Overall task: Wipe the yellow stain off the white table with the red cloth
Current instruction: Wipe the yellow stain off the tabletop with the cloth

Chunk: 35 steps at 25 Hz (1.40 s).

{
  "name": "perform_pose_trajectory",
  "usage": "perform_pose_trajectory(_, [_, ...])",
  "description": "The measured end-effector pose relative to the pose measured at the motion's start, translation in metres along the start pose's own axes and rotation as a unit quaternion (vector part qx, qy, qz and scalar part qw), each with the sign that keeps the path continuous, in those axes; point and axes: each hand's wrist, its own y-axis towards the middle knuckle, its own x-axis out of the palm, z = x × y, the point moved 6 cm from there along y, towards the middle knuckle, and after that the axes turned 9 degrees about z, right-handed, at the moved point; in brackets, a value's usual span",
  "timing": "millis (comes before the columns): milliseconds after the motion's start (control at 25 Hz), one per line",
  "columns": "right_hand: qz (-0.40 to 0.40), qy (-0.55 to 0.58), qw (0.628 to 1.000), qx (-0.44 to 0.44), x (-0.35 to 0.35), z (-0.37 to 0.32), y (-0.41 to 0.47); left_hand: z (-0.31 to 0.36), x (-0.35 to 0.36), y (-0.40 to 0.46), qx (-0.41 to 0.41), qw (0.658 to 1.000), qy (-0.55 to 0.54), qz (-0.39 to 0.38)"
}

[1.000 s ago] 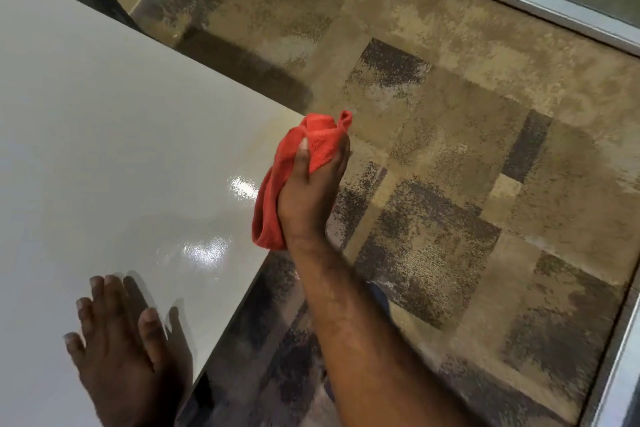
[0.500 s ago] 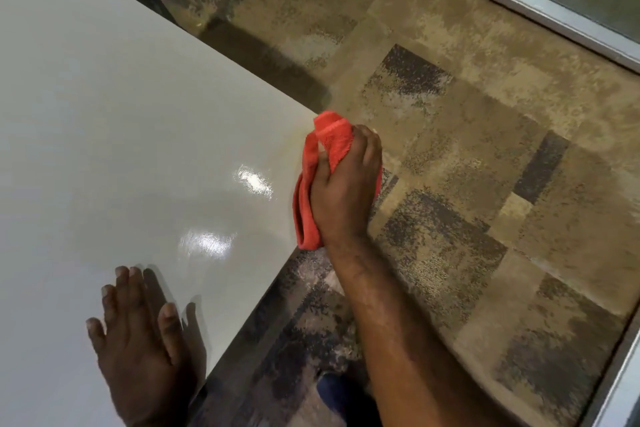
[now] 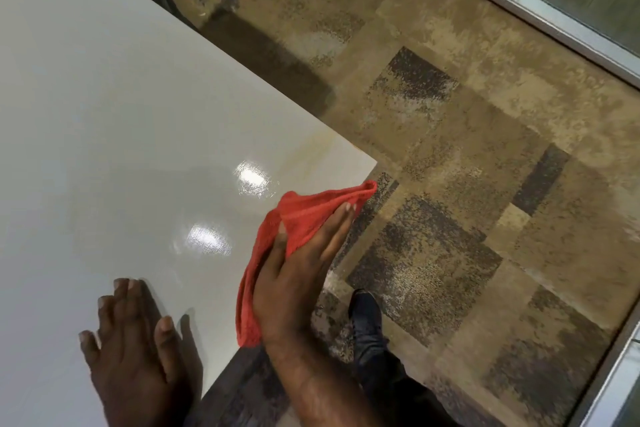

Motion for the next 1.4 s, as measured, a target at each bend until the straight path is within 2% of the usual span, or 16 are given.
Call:
perform_pose_trajectory(200, [0.018, 0.019, 0.999, 0.019, -0.009, -0.011, 0.076, 0.004, -0.003, 0.0, -0.005, 1.0, 0.001, 0.001])
perform_pose_trajectory(280, [0.022, -0.009, 1.0, -0.019, -0.016, -0.019, 0.106, 0.006, -0.004, 0.001, -0.009, 1.0, -0.007, -0.005])
perform_pose_trajectory(360, [0.009, -0.109, 0.99, -0.087, -0.019, -0.027, 0.122, 0.007, -0.004, 0.002, -0.018, 1.0, -0.013, -0.013])
perform_pose_trajectory(480, [-0.036, -0.314, 0.934, -0.165, -0.006, -0.042, 0.123, 0.01, -0.007, 0.002, -0.019, 0.999, -0.019, -0.022])
perform_pose_trajectory(520, [-0.05, -0.347, 0.919, -0.18, 0.003, -0.049, 0.121, 0.011, -0.008, 0.002, -0.021, 0.999, -0.019, -0.022])
perform_pose_trajectory(760, [-0.141, -0.377, 0.87, -0.286, 0.048, -0.074, 0.092, 0.011, -0.009, 0.003, -0.026, 0.999, -0.02, -0.023])
perform_pose_trajectory(880, [-0.199, -0.371, 0.836, -0.351, 0.049, -0.066, 0.036, 0.01, -0.009, 0.003, -0.025, 0.999, -0.021, -0.023])
perform_pose_trajectory(1080, [-0.252, -0.374, 0.799, -0.399, 0.043, -0.047, -0.045, 0.012, -0.015, 0.004, -0.031, 0.999, -0.031, -0.009])
perform_pose_trajectory(1200, [-0.242, -0.38, 0.81, -0.376, 0.031, -0.04, -0.042, 0.013, -0.015, 0.003, -0.027, 0.999, -0.035, -0.013])
perform_pose_trajectory(1400, [-0.154, -0.415, 0.855, -0.27, 0.012, -0.031, 0.01, 0.013, -0.013, 0.002, -0.035, 0.998, -0.048, -0.03])
